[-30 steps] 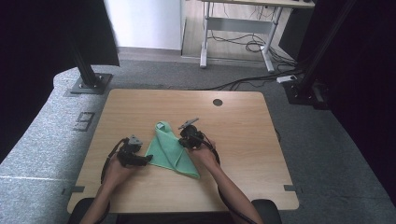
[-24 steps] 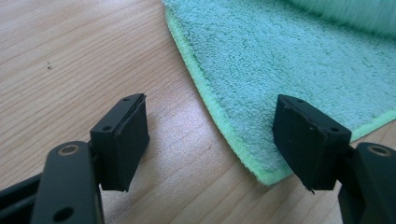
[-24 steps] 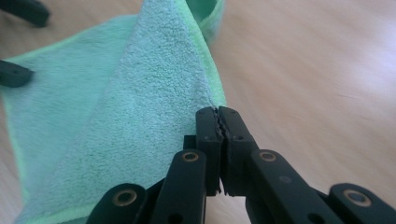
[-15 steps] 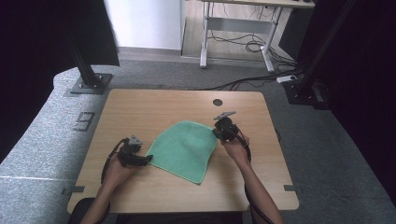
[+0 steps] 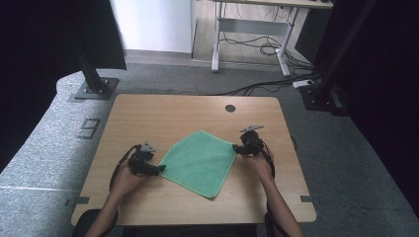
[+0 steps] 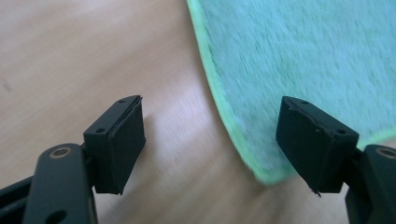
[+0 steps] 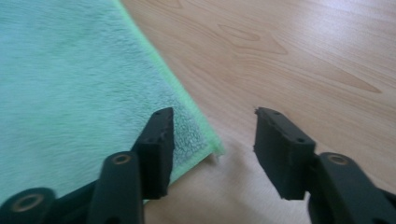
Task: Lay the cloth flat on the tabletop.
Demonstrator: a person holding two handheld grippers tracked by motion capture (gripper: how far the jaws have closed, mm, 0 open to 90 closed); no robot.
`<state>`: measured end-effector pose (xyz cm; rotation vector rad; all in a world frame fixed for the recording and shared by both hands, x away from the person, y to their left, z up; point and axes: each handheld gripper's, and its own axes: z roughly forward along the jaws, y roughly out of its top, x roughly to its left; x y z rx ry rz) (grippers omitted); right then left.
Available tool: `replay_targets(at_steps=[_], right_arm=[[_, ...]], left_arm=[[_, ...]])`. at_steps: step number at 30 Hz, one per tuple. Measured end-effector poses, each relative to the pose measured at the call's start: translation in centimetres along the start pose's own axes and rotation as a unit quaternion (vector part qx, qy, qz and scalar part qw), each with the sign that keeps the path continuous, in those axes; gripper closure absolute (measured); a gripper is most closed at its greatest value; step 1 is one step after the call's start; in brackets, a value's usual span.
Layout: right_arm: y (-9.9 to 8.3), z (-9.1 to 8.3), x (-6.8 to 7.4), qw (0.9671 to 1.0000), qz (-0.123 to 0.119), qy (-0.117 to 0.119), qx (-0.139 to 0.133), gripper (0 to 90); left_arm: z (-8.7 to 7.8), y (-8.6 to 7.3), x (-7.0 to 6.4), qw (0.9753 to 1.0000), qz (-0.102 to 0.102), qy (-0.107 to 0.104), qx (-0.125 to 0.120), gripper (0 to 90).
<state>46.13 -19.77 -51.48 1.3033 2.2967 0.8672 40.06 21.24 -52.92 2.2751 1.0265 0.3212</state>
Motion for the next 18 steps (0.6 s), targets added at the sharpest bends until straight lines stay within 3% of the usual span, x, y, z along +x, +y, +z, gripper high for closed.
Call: replay_targets(at_steps=[5, 7, 8, 11, 13, 15, 18], right_arm=[[-1.6, -0.8, 2.2, 0.9998, -0.015, 0.01, -0.004, 38.9], [-2.3, -0.8, 3.1, 0.9999, -0.013, 0.01, -0.003, 36.2], [-2.7, -0.7, 3.5, 0.9998, -0.015, 0.01, -0.003, 35.2], [-3.6, -0.2, 4.5, 0.9997, -0.022, 0.008, 0.01, 31.7], [-3.7, -0.2, 4.6, 0.9998, -0.02, 0.0, 0.007, 30.5], [-3.7, -0.3, 4.5, 0.9996, -0.021, -0.012, 0.011, 30.6], [-3.9, -0.5, 3.5, 0.9991, -0.022, -0.034, 0.01, 30.2]], left_arm=[[1.2, 1.5, 0.9, 0.9996, -0.012, 0.021, -0.013, 24.2], [2.0, 1.6, 1.1, 0.9994, -0.014, 0.032, -0.004, 24.2], [2.3, 1.4, 1.1, 0.9995, -0.018, 0.026, -0.008, 23.9], [2.1, 1.3, 0.8, 0.9993, -0.019, 0.032, -0.007, 24.3], [1.8, 1.0, 0.0, 0.9994, -0.01, 0.034, -0.002, 24.4], [1.6, 0.7, -0.6, 0.9997, -0.012, 0.021, 0.001, 24.4], [1.3, 0.3, -2.2, 0.9999, 0.002, 0.004, 0.01, 23.3]])
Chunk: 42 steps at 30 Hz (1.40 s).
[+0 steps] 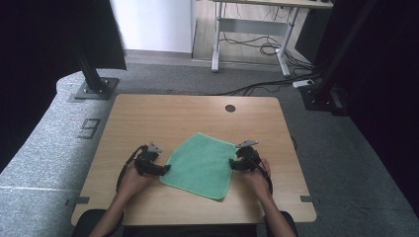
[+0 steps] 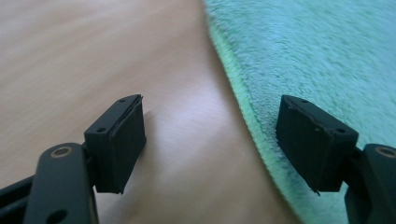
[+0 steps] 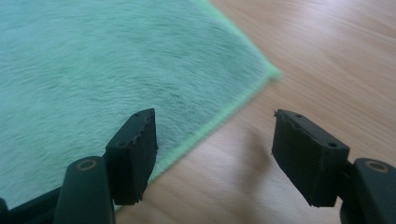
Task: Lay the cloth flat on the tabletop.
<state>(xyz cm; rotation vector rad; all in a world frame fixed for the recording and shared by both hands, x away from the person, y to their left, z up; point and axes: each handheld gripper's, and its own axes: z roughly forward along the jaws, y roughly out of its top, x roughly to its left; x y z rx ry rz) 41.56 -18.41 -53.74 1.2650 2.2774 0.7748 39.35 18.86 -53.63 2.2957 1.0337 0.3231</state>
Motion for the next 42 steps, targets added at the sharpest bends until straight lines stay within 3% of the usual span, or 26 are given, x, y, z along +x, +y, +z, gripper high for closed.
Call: replay_targets(at_steps=[2, 4, 9, 11, 14, 19, 21, 22, 24, 26, 28, 29, 32, 37, 42], right_arm=[[-0.2, 0.1, -1.3, 0.9998, 0.02, -0.008, -0.002, 30.3], [-0.4, 0.1, -2.0, 0.9995, 0.029, -0.012, -0.003, 30.3], [-0.8, 0.2, -2.9, 0.9988, 0.047, -0.003, -0.012, 30.0], [-1.0, 0.2, -3.0, 0.9984, 0.054, 0.003, -0.014, 30.1], [-1.2, 0.3, -3.2, 0.9977, 0.064, 0.008, -0.02, 30.3], [-1.4, 0.3, -3.2, 0.9973, 0.067, 0.012, -0.026, 30.1], [-1.5, 0.3, -3.2, 0.9973, 0.067, 0.011, -0.03, 30.2], [-1.5, 0.3, -3.2, 0.9973, 0.067, 0.011, -0.031, 30.1], [-1.5, 0.3, -3.2, 0.9971, 0.067, 0.011, -0.033, 30.1], [-1.6, 0.3, -3.2, 0.9972, 0.066, 0.012, -0.034, 30.0], [-1.6, 0.3, -3.3, 0.9972, 0.066, 0.012, -0.034, 30.0], [-1.6, 0.3, -3.3, 0.9972, 0.066, 0.012, -0.035, 30.0], [-1.6, 0.3, -3.2, 0.997, 0.066, 0.012, -0.036, 30.0], [-1.7, 0.3, -3.3, 0.9971, 0.066, 0.013, -0.037, 29.9], [-1.7, 0.3, -3.3, 0.997, 0.066, 0.012, -0.038, 29.9]], left_arm=[[0.1, 0.5, -0.8, 0.9998, 0.013, -0.014, 0.01, 22.5], [0.1, 1.1, -1.0, 0.9997, 0.018, -0.015, 0.006, 22.0], [0.3, 3.2, 0.3, 0.9997, 0.001, -0.015, -0.021, 23.8], [0.9, 4.8, 0.9, 0.9996, 0.0, -0.007, -0.026, 24.7], [1.9, 7.2, 1.6, 0.9994, 0.015, 0.016, -0.028, 27.1], [4.4, 10.1, 2.1, 0.9989, 0.009, -0.001, -0.046, 33.7], [5.5, 10.6, 2.1, 0.9988, 0.008, -0.024, -0.041, 37.1], [6.1, 10.6, 1.9, 0.9988, 0.009, -0.034, -0.036, 38.8], [6.9, 10.5, 1.4, 0.999, 0.025, -0.03, -0.02, 45.5], [7.3, 10.0, 1.0, 0.9984, 0.04, -0.038, -0.014, 61.0], [7.2, 10.0, 0.9, 0.9977, 0.027, -0.059, -0.019, 77.6], [7.1, 10.1, 0.8, 0.9979, 0.026, -0.056, -0.018, 84.6], [5.7, 11.1, -0.3, 0.9971, 0.051, -0.045, -0.034, 87.2], [4.2, 12.1, -2.5, 0.9939, 0.076, -0.061, -0.052, 87.0], [5.4, 11.2, -6.1, 0.988, 0.127, -0.084, -0.028, 85.9]])
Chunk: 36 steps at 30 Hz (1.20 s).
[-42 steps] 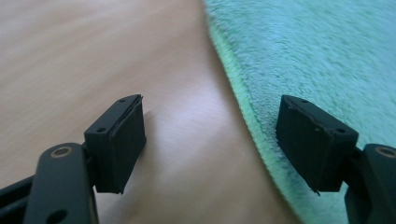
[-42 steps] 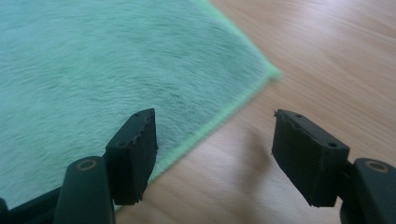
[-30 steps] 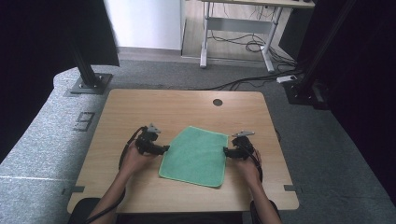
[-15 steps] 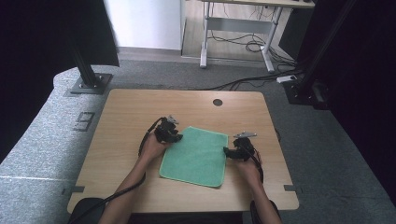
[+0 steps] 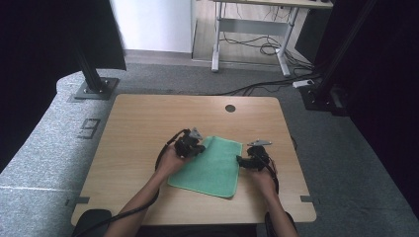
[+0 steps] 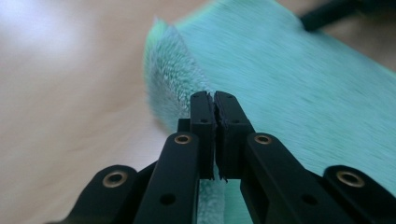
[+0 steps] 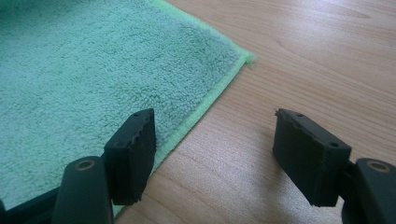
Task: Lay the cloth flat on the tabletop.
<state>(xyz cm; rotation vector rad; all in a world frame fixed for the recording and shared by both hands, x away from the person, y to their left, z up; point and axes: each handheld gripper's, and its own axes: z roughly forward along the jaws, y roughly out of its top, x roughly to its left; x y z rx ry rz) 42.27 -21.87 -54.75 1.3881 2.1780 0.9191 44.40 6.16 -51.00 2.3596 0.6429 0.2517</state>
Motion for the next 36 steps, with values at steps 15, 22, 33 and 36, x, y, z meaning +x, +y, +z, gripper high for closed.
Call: replay_targets(at_steps=[15, 22, 33, 36], right_arm=[[-0.1, 0.0, 0.0, 1.0, -0.001, 0.0, -0.003, 29.9], [-0.1, 0.0, 0.0, 1.0, -0.002, 0.001, -0.004, 29.8], [-0.1, 0.0, 0.0, 1.0, -0.001, 0.002, -0.006, 29.9], [-0.1, 0.0, 0.0, 1.0, -0.002, 0.002, -0.005, 29.8]], left_arm=[[-2.0, 1.7, 0.7, 0.9991, -0.009, 0.016, -0.038, 51.9], [0.0, 1.3, 2.4, 0.9992, -0.035, 0.009, -0.016, 52.3], [0.9, 0.7, 2.8, 0.9987, -0.041, 0.019, -0.025, 82.6], [-0.7, 1.1, 4.0, 0.9962, -0.055, 0.049, -0.046, 85.3]])
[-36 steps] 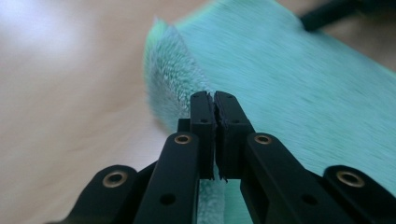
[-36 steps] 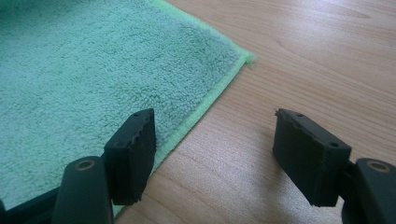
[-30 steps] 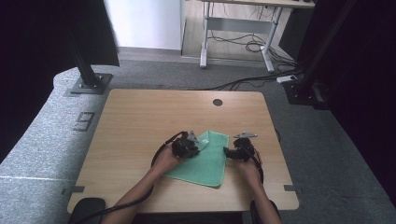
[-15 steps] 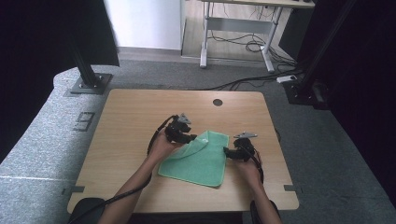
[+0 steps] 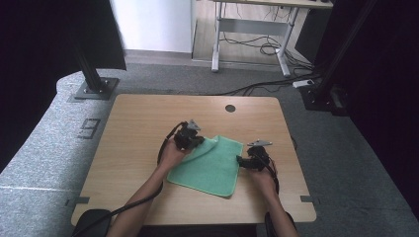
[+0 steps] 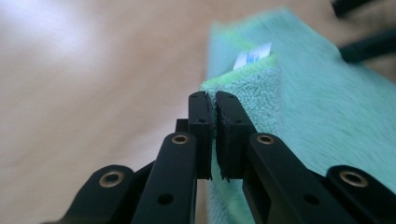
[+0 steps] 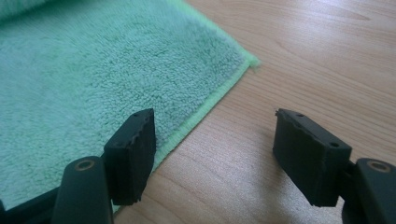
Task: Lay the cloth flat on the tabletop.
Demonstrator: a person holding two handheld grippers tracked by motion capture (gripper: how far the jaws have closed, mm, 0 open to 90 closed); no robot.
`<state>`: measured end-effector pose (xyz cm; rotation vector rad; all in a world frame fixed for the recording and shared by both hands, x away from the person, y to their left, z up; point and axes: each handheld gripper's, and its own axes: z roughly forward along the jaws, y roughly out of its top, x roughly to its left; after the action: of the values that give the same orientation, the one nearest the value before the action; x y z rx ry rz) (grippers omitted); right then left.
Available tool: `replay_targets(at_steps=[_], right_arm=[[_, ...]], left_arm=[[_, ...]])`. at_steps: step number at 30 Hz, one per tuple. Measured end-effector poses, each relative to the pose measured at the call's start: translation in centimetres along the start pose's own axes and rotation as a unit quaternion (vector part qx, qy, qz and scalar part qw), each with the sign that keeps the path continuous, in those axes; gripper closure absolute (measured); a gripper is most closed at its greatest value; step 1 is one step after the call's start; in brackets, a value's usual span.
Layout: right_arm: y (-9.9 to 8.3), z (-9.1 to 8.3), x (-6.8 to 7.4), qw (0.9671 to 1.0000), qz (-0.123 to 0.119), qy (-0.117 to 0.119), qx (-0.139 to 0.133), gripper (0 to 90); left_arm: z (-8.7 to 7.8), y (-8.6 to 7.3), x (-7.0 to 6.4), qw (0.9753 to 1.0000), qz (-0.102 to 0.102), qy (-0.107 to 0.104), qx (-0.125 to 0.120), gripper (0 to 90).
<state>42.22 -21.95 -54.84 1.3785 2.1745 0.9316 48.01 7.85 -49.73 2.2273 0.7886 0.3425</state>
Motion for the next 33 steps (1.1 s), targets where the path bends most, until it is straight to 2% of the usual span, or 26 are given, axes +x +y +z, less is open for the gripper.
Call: replay_targets(at_steps=[1, 2, 3, 5, 7, 9, 11, 13, 14, 15, 18, 19, 21, 24, 26, 28, 31, 32, 33], right_arm=[[0.0, 0.0, 0.0, 1.0, 0.0, 0.0, 0.0, 29.8], [0.0, 0.0, 0.0, 1.0, 0.0, 0.0, 0.0, 29.8], [0.0, 0.0, 0.0, 1.0, 0.0, 0.0, 0.0, 29.7], [0.1, 0.0, 0.0, 1.0, 0.0, 0.0, 0.001, 29.5], [0.1, 0.1, 0.0, 1.0, -0.001, 0.002, 0.001, 29.0], [0.2, 0.2, 0.0, 1.0, -0.003, 0.003, 0.002, 28.5], [0.3, 0.2, 0.0, 1.0, -0.003, 0.004, 0.006, 28.9], [0.5, 0.1, -0.1, 0.9999, -0.006, 0.006, 0.012, 29.3], [0.6, -0.1, -0.1, 0.9999, -0.003, 0.006, 0.013, 29.3], [0.7, -0.5, -0.3, 0.9999, 0.002, 0.007, 0.01, 29.2], [0.9, -1.4, -0.3, 0.9999, 0.009, 0.01, 0.002, 27.8], [0.8, -1.7, -0.2, 0.9999, 0.01, 0.012, 0.003, 26.5], [0.4, -2.0, 0.4, 0.9997, 0.008, 0.021, 0.009, 25.4], [-0.3, -2.2, 1.6, 0.9993, -0.01, 0.028, 0.024, 24.8], [-0.6, -2.1, 2.3, 0.9986, -0.022, 0.032, 0.035, 24.9], [-0.8, -1.8, 2.7, 0.998, -0.038, 0.022, 0.046, 23.9], [-0.5, -1.5, 2.7, 0.9982, -0.035, 0.017, 0.047, 24.2], [0.1, -1.0, 2.6, 0.9981, -0.044, 0.001, 0.042, 24.2], [0.3, -0.7, 2.5, 0.9983, -0.042, 0.002, 0.041, 24.2]], left_arm=[[-0.4, 0.1, 0.5, 0.9999, -0.006, 0.011, -0.004, 85.4], [-0.4, 0.1, 0.5, 0.9999, -0.006, 0.011, -0.004, 85.4], [-1.0, 0.3, 1.8, 0.9994, -0.021, 0.025, -0.008, 85.4], [-1.3, 0.2, 3.0, 0.9985, -0.033, 0.044, -0.008, 85.8], [-1.0, -0.1, 4.5, 0.9964, -0.046, 0.071, 0.007, 85.8], [-0.3, -0.6, 5.5, 0.9946, -0.055, 0.083, 0.03, 79.9], [0.1, -1.2, 6.0, 0.9918, -0.054, 0.107, 0.045, 64.2], [0.0, -1.7, 5.9, 0.9921, -0.062, 0.104, 0.033, 54.5], [-0.1, -1.9, 5.8, 0.9932, -0.063, 0.093, 0.029, 50.1], [-0.1, -2.0, 5.6, 0.9936, -0.061, 0.09, 0.03, 46.0], [0.1, -2.5, 4.8, 0.9931, -0.037, 0.102, 0.045, 38.8], [0.3, -2.7, 4.7, 0.9925, -0.035, 0.106, 0.049, 36.4], [0.7, -3.4, 4.6, 0.9911, -0.034, 0.114, 0.061, 34.2], [1.1, -4.0, 4.8, 0.9908, -0.042, 0.111, 0.065, 32.5], [1.0, -4.6, 5.0, 0.9912, -0.062, 0.105, 0.052, 32.3], [0.7, -4.9, 5.0, 0.9908, -0.061, 0.109, 0.052, 32.3], [0.3, -5.2, 5.0, 0.9897, -0.06, 0.117, 0.056, 32.2], [-0.1, -5.6, 5.1, 0.9892, -0.065, 0.121, 0.053, 32.2], [-0.3, -5.8, 5.3, 0.9888, -0.069, 0.122, 0.051, 32.2]])
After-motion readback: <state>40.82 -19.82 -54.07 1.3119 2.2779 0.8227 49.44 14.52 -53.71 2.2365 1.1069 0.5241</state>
